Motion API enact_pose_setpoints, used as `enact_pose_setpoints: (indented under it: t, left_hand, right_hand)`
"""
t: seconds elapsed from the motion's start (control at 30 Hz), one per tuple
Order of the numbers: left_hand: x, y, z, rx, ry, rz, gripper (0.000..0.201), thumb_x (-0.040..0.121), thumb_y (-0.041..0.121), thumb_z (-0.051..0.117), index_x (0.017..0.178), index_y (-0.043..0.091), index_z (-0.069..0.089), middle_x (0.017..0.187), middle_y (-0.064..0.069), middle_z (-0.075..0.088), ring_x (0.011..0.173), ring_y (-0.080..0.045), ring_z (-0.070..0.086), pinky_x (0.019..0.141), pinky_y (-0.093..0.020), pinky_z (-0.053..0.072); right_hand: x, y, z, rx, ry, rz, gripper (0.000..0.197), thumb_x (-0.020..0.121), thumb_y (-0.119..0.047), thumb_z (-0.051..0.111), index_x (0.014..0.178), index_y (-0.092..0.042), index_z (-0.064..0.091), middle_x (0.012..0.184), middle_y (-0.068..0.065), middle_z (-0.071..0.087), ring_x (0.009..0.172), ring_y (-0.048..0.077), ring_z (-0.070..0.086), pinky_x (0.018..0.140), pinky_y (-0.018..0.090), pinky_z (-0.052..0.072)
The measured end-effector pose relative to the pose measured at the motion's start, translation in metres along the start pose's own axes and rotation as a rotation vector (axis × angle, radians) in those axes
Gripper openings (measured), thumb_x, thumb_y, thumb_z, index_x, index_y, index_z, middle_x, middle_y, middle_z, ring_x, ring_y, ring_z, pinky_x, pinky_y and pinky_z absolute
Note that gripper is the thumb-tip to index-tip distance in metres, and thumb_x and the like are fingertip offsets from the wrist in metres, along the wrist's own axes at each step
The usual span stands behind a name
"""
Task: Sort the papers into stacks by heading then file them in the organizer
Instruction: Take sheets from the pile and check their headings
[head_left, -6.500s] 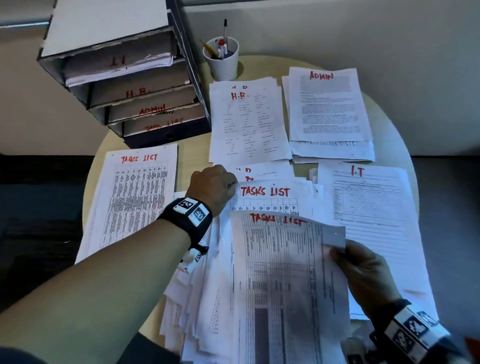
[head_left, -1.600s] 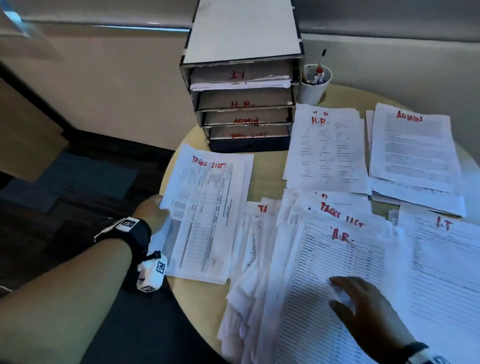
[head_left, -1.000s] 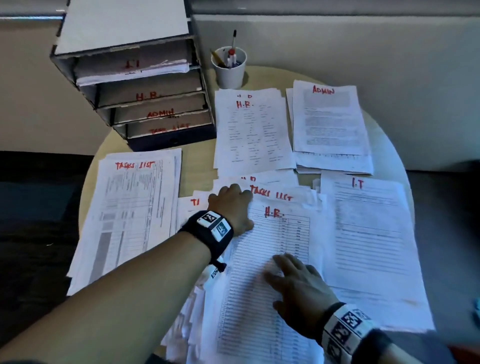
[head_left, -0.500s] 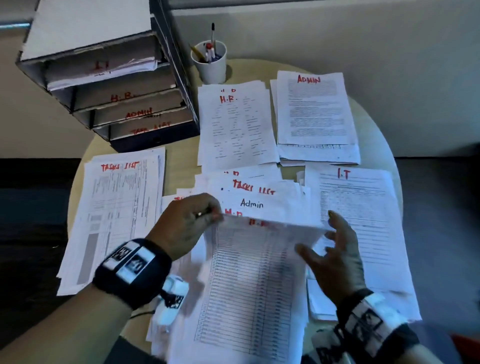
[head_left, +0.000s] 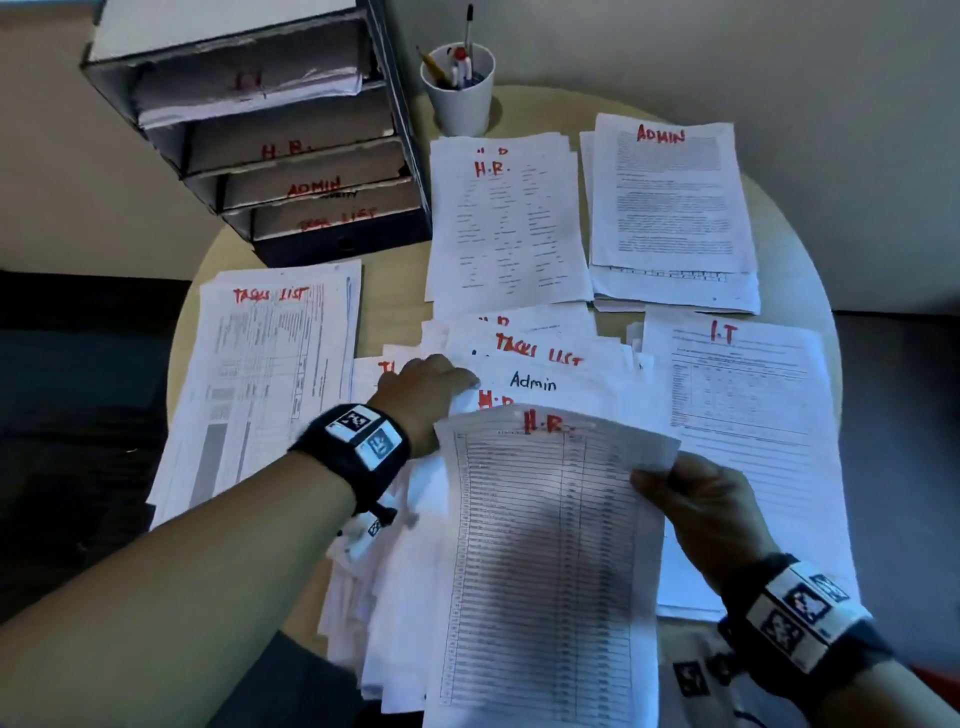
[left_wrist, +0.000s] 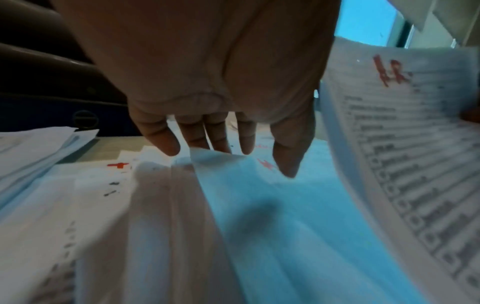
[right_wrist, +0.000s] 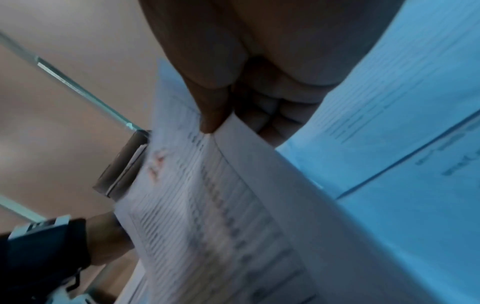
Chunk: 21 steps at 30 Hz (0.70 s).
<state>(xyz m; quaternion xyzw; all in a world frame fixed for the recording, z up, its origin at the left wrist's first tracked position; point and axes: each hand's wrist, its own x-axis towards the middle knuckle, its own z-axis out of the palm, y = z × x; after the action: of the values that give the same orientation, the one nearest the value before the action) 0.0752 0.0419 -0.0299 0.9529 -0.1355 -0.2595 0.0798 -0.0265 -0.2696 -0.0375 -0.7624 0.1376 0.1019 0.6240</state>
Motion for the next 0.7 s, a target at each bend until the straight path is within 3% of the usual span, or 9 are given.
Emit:
enact_pose_setpoints:
  t: [0.1,0.2,0.27,0.3,0.37,0.43,0.5,0.6,0.7]
  left_hand:
    - [0.005,0.008,-0.005,-0.063,0.086,-0.063,0.044,0.088,0.026,0.066,0.129,0.035,0.054,0.123,0.0,0.056,0.116,-0.026,0.051,0.098,-0.044,0.043]
    - [-0.008,0.019,-0.009,-0.853,0.21,-0.137,0.02,0.098,0.016,0.055,0.112,0.018,0.07,0.108,-0.003,0.069,0.096,-0.017,0.061,0.087,-0.031,0.046]
    - [-0.022,0.028,-0.013,-1.422,0.142,-0.203,0.027,0.101,0.024,0.05,0.112,0.013,0.071,0.094,-0.006,0.074,0.084,-0.018,0.065,0.077,-0.028,0.049]
    - [-0.029,0.031,-0.011,-1.574,0.121,-0.211,0.026,0.101,0.024,0.051,0.113,0.009,0.069,0.084,-0.006,0.073,0.074,-0.017,0.065,0.069,-0.025,0.051]
    - [-0.037,0.031,-0.004,-1.557,0.135,-0.177,0.02,0.097,0.013,0.06,0.11,0.0,0.066,0.075,-0.01,0.068,0.065,-0.016,0.061,0.061,-0.022,0.05]
    - [-0.039,0.03,0.005,-1.367,0.204,-0.135,0.014,0.091,0.004,0.068,0.103,-0.001,0.069,0.088,-0.017,0.073,0.079,-0.025,0.066,0.075,-0.032,0.056]
    - [-0.037,0.029,0.012,-1.308,0.299,-0.185,0.01,0.087,0.001,0.071,0.094,0.008,0.074,0.089,-0.006,0.078,0.083,-0.021,0.071,0.079,-0.033,0.057]
    - [-0.036,0.03,0.013,-1.269,0.409,-0.215,0.011,0.079,0.005,0.08,0.081,0.013,0.072,0.073,0.009,0.075,0.068,-0.009,0.065,0.063,-0.022,0.053]
    - [-0.038,0.026,0.013,-1.193,0.444,-0.193,0.024,0.074,0.018,0.086,0.081,0.005,0.067,0.072,0.0,0.072,0.066,-0.012,0.06,0.064,-0.028,0.053]
  right_hand:
    - [0.008,0.008,-0.002,-0.043,0.042,0.017,0.016,0.086,-0.004,0.07,0.086,-0.019,0.075,0.083,0.005,0.076,0.083,0.029,0.07,0.079,0.041,0.057]
    - [0.012,0.01,-0.004,0.003,0.081,0.039,0.012,0.089,-0.002,0.066,0.084,-0.009,0.074,0.08,0.006,0.076,0.075,0.022,0.066,0.073,0.036,0.056]
    - [0.011,0.004,-0.001,0.067,0.077,0.055,0.015,0.091,0.001,0.062,0.083,-0.006,0.073,0.073,-0.001,0.074,0.067,0.012,0.064,0.063,0.026,0.054]
    - [0.011,0.002,0.001,0.094,0.068,0.063,0.016,0.092,0.002,0.061,0.084,-0.006,0.073,0.073,-0.002,0.074,0.065,0.01,0.064,0.06,0.024,0.053]
    - [0.012,0.001,0.004,0.128,0.062,0.086,0.017,0.093,0.001,0.058,0.087,-0.006,0.072,0.075,0.001,0.074,0.068,0.014,0.065,0.06,0.026,0.055]
    - [0.013,0.002,0.006,0.138,0.074,0.106,0.017,0.095,0.0,0.056,0.09,-0.007,0.071,0.079,0.005,0.075,0.071,0.021,0.066,0.062,0.031,0.056]
    - [0.013,-0.003,0.01,0.14,0.082,0.1,0.015,0.096,-0.003,0.056,0.098,-0.012,0.069,0.084,0.008,0.076,0.075,0.025,0.07,0.066,0.037,0.057]
    - [0.013,-0.011,0.016,0.078,0.127,0.021,0.016,0.093,-0.007,0.061,0.104,-0.017,0.067,0.087,-0.002,0.077,0.076,0.012,0.071,0.069,0.029,0.059]
    - [0.017,-0.014,0.02,-0.208,0.268,-0.06,0.013,0.096,-0.024,0.06,0.1,-0.021,0.072,0.075,-0.004,0.071,0.078,0.019,0.066,0.07,0.027,0.049]
